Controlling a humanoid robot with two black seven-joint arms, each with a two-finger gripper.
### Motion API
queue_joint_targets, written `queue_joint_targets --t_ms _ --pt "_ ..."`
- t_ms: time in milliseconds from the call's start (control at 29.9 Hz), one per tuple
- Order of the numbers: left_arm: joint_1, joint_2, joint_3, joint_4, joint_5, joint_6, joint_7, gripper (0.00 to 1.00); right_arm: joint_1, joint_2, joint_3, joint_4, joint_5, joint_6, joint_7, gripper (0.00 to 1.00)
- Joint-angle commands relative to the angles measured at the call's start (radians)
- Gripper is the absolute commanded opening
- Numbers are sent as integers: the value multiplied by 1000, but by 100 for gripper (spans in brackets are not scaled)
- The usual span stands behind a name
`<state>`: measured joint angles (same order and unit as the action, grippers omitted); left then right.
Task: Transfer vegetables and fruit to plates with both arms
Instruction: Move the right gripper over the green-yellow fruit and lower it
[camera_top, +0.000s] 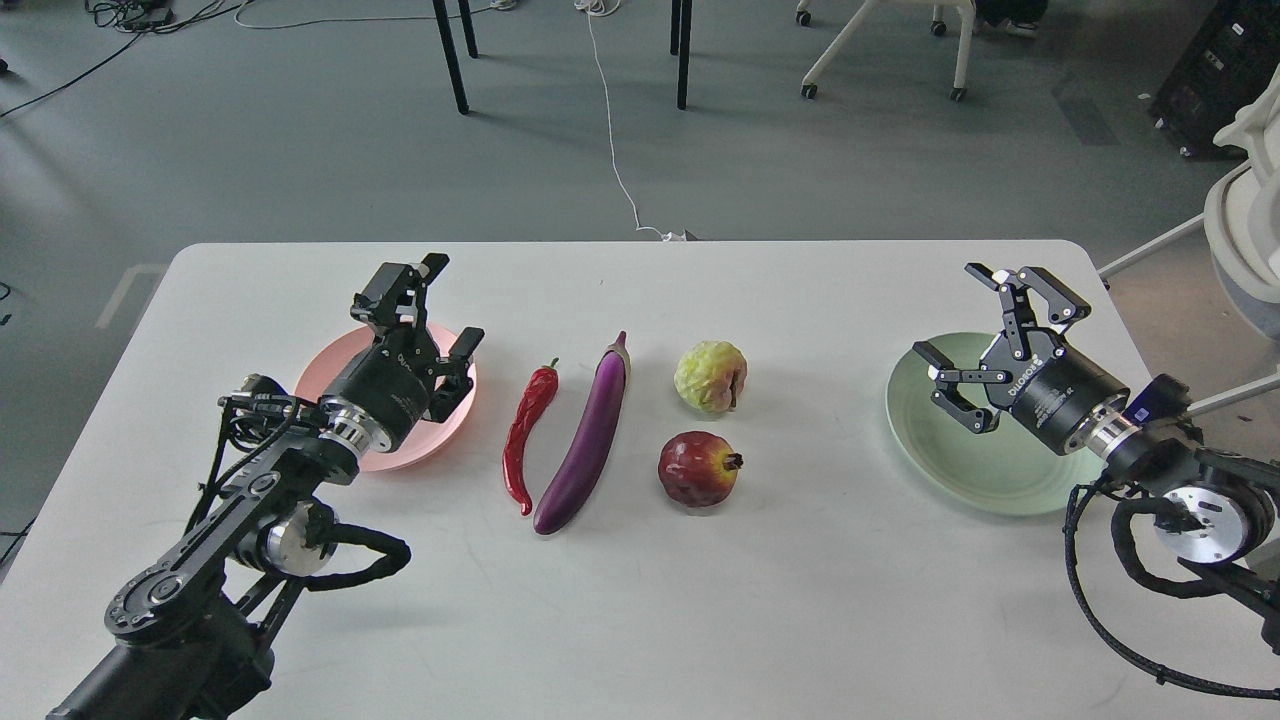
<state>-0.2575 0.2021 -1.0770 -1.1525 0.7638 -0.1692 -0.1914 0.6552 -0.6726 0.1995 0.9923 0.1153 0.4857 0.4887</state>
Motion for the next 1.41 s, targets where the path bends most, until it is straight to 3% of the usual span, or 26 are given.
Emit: queue_joint_targets --t_ms 0,134,268,402,535,770,1104,1372 --pt "1 -1 3 -4 6 1 0 99 0 -2 -5 0 -3 1 0 96" --pt "-6 5 15 -3 0 -1 0 99 17 -7 -26 5 -61 3 0 97" --pt "-17 17 2 -3 -3 -1 -9 99 108 -50 -34 31 -363 3 0 97" --pt "-22 51 2 -13 -5 -18 -16 99 327 -73 -197 34 -607 3 0 98" --pt "-49 53 3 -13 -6 -18 -17 99 605 -56 -440 32 -692 3 0 98" --pt "-54 53 0 -21 -6 -12 -20 99 902 212 -764 -72 -923 -4 0 98" --pt "-49 60 2 -39 -6 -7 -29 99 916 485 -974 -193 -1109 -182 0 98" --pt "-49 76 2 -49 -6 -9 -29 99 863 528 -985 -242 -1108 -217 0 98"
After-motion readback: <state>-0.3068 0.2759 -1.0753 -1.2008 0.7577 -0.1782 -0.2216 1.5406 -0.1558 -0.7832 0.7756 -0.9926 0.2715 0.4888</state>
